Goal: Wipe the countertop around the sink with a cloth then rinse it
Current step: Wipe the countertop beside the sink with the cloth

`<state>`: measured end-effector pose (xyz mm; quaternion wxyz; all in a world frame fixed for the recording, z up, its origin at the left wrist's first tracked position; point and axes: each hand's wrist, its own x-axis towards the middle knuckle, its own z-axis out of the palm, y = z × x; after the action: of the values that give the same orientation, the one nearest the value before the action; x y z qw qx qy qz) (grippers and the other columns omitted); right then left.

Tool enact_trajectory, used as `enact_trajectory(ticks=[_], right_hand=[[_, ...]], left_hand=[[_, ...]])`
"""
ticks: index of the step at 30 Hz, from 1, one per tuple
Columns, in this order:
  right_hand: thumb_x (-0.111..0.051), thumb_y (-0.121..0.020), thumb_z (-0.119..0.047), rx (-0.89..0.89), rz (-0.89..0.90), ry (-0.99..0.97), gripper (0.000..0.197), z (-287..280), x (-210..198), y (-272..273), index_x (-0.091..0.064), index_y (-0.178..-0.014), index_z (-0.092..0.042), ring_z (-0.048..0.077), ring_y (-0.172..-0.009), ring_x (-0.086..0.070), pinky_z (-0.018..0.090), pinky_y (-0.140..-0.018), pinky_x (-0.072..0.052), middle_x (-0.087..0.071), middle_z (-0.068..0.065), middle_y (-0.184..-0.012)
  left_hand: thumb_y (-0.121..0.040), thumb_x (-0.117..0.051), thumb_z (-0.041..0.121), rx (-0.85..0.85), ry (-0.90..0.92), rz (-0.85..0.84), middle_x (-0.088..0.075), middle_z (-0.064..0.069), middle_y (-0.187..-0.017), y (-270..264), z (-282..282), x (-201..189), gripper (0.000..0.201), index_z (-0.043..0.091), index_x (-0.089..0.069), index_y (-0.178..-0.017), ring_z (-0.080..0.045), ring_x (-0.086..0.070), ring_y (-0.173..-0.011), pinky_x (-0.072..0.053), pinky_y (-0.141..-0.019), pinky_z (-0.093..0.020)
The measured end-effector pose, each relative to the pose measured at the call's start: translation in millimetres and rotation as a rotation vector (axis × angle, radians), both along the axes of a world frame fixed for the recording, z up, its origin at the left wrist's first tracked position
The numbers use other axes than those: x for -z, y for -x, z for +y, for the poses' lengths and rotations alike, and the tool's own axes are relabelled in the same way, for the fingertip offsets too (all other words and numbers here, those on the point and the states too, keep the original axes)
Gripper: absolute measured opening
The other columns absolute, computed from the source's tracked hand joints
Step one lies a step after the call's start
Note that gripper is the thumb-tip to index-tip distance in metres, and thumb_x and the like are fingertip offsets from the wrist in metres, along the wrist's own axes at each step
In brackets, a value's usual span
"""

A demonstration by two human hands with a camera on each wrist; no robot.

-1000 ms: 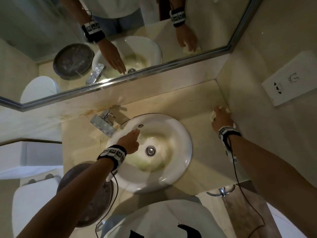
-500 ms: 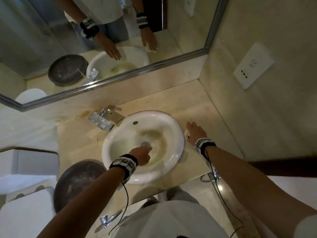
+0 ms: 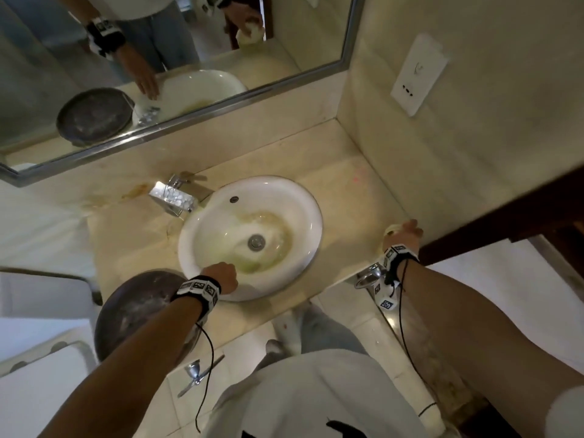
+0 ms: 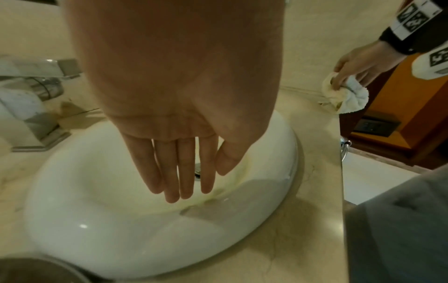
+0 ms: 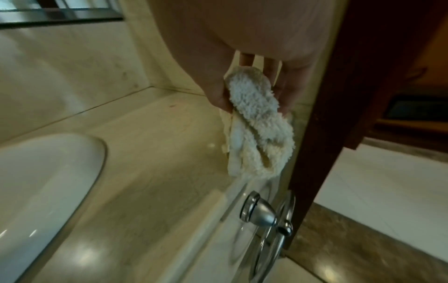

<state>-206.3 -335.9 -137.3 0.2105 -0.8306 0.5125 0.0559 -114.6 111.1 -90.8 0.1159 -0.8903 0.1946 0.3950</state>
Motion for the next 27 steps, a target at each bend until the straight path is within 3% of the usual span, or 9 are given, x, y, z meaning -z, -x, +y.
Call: enact_trajectory(ticks=[4,6,9,12,15,19,22,24,27], right_hand=[[-0.066,-0.082,-0.017,-0.002,-0.004,-0.077,0.06,3,15,5,-0.037,-0.134,-0.01,0.039,-0.117,-0.054,0.043,-0.094,-0.05,-0.043,0.022,-0.136],[-0.064,-0.079,-0.025,-0.093,-0.002,-0.051,0.06,3,21,2,-0.039,-0.132,-0.011,0.039,-0.115,-0.053,0.039,-0.09,-0.046,-0.044,0.02,-0.135],[-0.071,-0.079,-0.021,-0.254,0.008,-0.071,0.059,2,18,-4,-0.043,-0.13,-0.016,0.038,-0.11,-0.056,0.04,-0.088,-0.048,-0.048,0.017,-0.127],[-0.07,-0.076,-0.025,-0.533,0.021,-0.107,0.05,13,14,-13,-0.047,-0.12,-0.025,0.036,-0.096,-0.06,0.039,-0.081,-0.051,-0.051,0.01,-0.116],[-0.071,-0.074,-0.026,-0.817,0.022,-0.111,0.048,40,13,-21,-0.05,-0.117,-0.026,0.036,-0.094,-0.059,0.037,-0.079,-0.049,-0.054,0.006,-0.113],[-0.068,-0.078,-0.022,-1.197,0.021,-0.038,0.052,90,13,-17,-0.054,-0.128,-0.022,0.033,-0.107,-0.052,0.039,-0.084,-0.05,-0.053,0.004,-0.134],[-0.068,-0.081,-0.025,-1.416,-0.016,-0.009,0.05,112,18,-8,-0.054,-0.128,-0.019,0.035,-0.116,-0.05,0.04,-0.086,-0.052,-0.049,0.008,-0.142],[-0.065,-0.081,-0.027,-1.54,-0.104,0.028,0.042,119,20,-5,-0.057,-0.12,-0.015,0.036,-0.108,-0.053,0.04,-0.077,-0.056,-0.055,0.012,-0.132],[-0.072,-0.076,-0.017,-1.955,-0.288,0.168,0.034,132,22,-2,-0.066,-0.108,-0.01,0.033,-0.095,-0.056,0.04,-0.075,-0.058,-0.064,0.014,-0.112]], left_hand=[[-0.094,-0.04,0.02,0.004,0.001,0.004,-0.067,-0.016,-0.115,5,11,10,0.033,0.003,-0.065,-0.109,-0.031,-0.064,-0.103,-0.052,-0.09,-0.038],[-0.095,-0.04,0.021,-0.007,0.013,0.0,-0.068,-0.015,-0.113,5,13,13,0.033,0.003,-0.066,-0.107,-0.03,-0.065,-0.102,-0.051,-0.087,-0.036],[-0.096,-0.041,0.024,-0.022,0.017,-0.014,-0.069,-0.013,-0.111,4,13,17,0.033,0.005,-0.067,-0.104,-0.029,-0.065,-0.099,-0.049,-0.082,-0.033],[-0.096,-0.041,0.026,-0.054,0.014,-0.023,-0.068,-0.012,-0.115,5,11,16,0.036,0.005,-0.066,-0.11,-0.029,-0.065,-0.103,-0.05,-0.086,-0.034],[-0.096,-0.043,0.024,-0.131,0.036,-0.033,-0.064,-0.012,-0.122,9,9,11,0.036,0.005,-0.063,-0.119,-0.03,-0.062,-0.111,-0.049,-0.092,-0.037],[-0.095,-0.043,0.023,-0.261,0.112,-0.053,-0.064,-0.013,-0.123,18,15,13,0.036,0.007,-0.064,-0.12,-0.032,-0.062,-0.111,-0.051,-0.094,-0.042],[-0.095,-0.046,0.025,-0.427,0.203,-0.134,-0.06,-0.004,-0.134,32,29,7,0.037,0.021,-0.063,-0.128,-0.027,-0.056,-0.121,-0.047,-0.102,-0.041],[-0.095,-0.049,0.026,-0.567,0.274,-0.24,-0.06,-0.004,-0.136,41,45,2,0.038,0.024,-0.061,-0.131,-0.026,-0.057,-0.122,-0.047,-0.102,-0.041],[-0.093,-0.049,0.022,-0.703,0.334,-0.372,-0.068,-0.006,-0.123,58,74,-7,0.036,0.023,-0.065,-0.124,-0.03,-0.064,-0.11,-0.053,-0.094,-0.045]])
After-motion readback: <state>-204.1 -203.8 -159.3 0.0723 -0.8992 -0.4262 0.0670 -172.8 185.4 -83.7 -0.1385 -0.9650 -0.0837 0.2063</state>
